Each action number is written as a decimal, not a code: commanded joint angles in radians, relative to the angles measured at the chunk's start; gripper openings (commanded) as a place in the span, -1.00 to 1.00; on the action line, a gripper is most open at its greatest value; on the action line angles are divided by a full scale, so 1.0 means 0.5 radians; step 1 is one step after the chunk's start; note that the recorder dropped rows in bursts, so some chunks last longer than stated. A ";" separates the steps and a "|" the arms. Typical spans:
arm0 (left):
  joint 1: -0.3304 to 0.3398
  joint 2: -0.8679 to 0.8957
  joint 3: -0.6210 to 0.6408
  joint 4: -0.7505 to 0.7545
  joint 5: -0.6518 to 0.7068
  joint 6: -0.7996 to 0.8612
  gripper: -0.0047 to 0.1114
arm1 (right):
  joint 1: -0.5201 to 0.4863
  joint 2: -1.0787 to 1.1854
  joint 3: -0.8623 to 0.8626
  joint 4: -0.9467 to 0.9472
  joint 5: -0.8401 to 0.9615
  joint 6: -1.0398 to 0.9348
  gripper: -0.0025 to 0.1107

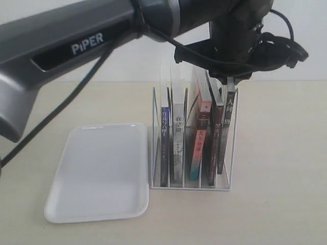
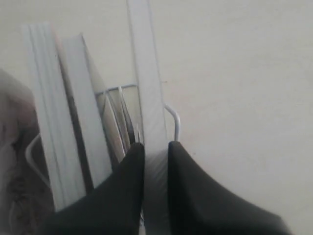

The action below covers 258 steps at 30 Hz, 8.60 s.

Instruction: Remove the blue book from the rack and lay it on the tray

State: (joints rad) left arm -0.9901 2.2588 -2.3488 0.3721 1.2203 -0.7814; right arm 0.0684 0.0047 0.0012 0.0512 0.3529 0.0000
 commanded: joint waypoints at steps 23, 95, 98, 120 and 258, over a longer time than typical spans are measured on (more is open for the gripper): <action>0.001 -0.264 -0.027 -0.099 -0.050 0.014 -0.84 | -0.013 -0.009 -0.002 -0.007 -0.023 0.000 -0.96; -0.012 -0.481 0.429 0.170 0.002 0.201 0.00 | -0.013 -0.009 -0.002 -0.001 -0.009 0.000 -0.96; 0.006 -0.555 0.553 0.180 0.002 0.175 0.00 | -0.013 -0.009 -0.002 -0.001 -0.009 0.000 -0.96; 0.031 -0.576 0.845 0.262 0.002 -0.092 -0.72 | -0.013 -0.009 -0.002 -0.014 -0.023 0.000 -0.96; 0.004 -0.826 0.839 0.356 -0.303 -0.040 -0.70 | -0.013 -0.009 -0.002 -0.018 -0.025 0.000 -0.96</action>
State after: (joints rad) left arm -0.9788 1.8477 -1.9181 0.5176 1.1436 -0.8023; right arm 0.0684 0.0047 0.0012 0.0503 0.3529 0.0000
